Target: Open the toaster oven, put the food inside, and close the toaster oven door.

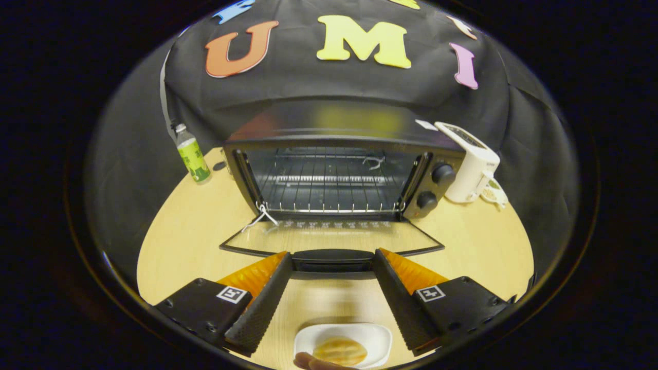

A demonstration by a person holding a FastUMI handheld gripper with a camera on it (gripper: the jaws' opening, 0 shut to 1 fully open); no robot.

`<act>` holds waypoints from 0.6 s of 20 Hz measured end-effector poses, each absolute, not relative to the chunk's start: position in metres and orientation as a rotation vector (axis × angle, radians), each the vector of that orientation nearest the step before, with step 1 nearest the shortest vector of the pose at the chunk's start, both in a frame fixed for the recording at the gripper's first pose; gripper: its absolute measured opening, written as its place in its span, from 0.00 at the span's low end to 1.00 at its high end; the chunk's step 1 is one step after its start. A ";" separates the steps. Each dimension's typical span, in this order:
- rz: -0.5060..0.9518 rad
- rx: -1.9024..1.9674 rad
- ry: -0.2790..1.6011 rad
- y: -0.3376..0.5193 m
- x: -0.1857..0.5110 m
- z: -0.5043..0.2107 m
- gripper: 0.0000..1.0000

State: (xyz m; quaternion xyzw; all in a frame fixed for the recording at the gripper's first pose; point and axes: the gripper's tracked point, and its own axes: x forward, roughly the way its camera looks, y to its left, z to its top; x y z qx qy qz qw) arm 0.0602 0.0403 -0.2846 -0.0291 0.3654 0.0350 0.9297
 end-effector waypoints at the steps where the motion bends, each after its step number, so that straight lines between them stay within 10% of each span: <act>1: 0.071 -0.041 0.800 0.039 0.055 -0.298 1.00; 12: 0.084 0.114 1.011 0.024 0.021 -0.337 1.00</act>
